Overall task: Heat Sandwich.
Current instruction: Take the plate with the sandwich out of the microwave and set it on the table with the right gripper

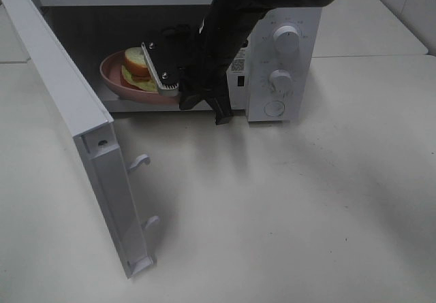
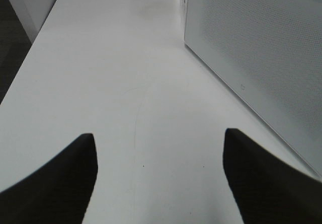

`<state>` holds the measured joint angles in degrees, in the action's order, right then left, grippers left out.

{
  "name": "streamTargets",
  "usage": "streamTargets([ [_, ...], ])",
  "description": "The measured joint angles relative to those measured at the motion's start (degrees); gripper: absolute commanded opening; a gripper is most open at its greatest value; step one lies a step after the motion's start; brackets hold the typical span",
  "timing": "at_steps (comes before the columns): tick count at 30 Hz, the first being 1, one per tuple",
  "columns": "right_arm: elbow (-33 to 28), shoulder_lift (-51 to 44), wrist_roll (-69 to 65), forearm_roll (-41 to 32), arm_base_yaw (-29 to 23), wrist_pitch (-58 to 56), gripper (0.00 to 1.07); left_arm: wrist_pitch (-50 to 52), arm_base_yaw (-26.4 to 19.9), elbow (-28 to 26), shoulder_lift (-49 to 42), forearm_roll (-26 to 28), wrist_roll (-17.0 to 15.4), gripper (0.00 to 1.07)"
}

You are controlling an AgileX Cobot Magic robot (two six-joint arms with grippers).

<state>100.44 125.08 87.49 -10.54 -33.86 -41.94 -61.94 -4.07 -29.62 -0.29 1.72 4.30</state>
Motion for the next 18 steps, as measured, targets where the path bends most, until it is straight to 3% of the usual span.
streamTargets([
  [11, -0.5, -2.8, -0.7, 3.2, -2.1, -1.5, 0.0, 0.0, 0.0, 0.0, 0.0, 0.0, 0.0, 0.68],
  [18, -5.2, -6.0, -1.5, 3.8, -3.6, -1.6, 0.0, 0.0, 0.0, 0.0, 0.0, 0.0, 0.0, 0.68],
])
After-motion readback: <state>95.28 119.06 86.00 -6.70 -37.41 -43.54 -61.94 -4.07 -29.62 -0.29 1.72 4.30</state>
